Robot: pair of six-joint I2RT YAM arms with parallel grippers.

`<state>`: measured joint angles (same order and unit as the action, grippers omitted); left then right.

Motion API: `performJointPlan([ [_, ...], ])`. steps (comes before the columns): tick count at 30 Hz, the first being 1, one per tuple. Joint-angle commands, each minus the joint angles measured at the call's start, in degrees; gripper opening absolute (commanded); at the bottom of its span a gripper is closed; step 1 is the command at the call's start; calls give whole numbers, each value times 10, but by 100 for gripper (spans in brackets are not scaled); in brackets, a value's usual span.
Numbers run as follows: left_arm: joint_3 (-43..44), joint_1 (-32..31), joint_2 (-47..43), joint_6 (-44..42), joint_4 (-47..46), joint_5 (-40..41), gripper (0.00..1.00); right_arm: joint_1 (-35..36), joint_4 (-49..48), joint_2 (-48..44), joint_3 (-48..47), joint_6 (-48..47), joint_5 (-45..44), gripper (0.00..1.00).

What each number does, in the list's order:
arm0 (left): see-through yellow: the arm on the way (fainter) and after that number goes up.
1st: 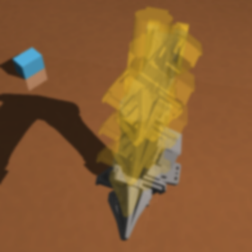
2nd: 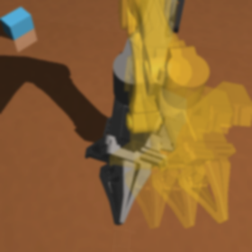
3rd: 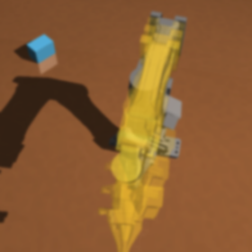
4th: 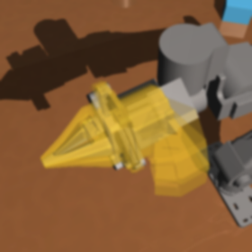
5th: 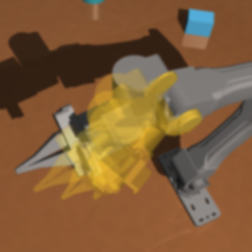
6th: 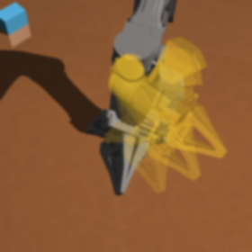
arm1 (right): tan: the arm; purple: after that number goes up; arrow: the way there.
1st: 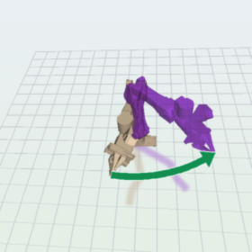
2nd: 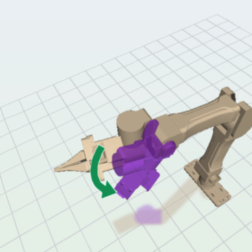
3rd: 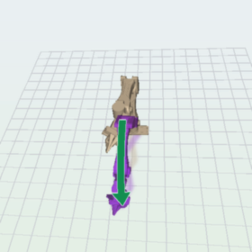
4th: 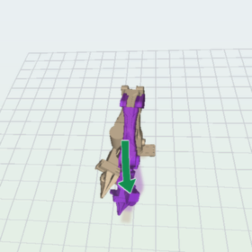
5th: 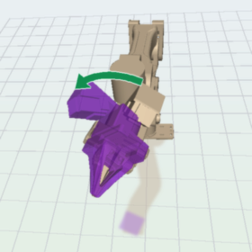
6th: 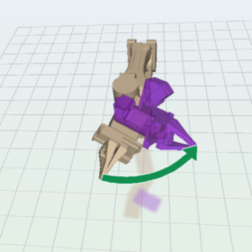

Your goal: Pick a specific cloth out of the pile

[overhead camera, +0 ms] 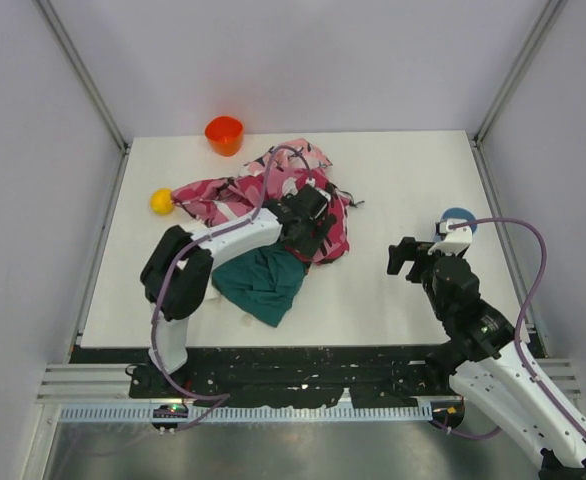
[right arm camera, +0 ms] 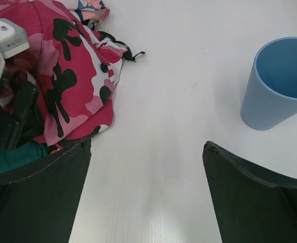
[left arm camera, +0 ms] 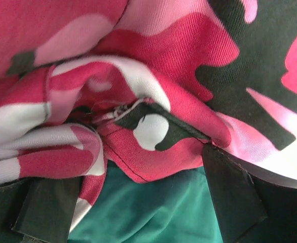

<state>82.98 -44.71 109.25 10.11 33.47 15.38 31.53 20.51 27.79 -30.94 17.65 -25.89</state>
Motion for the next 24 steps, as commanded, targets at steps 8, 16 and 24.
performJointPlan([
  [8, 101, -57, 153, 128, 188, -3, 100, 3, -24, -9, -1, -11, -9, 95],
  [16, -89, -75, 133, 228, 60, -95, 100, 2, -25, -20, 3, -10, -6, 95],
  [24, -20, -71, 213, 250, 78, -71, 53, 2, -24, -34, 6, -7, -14, 95],
])
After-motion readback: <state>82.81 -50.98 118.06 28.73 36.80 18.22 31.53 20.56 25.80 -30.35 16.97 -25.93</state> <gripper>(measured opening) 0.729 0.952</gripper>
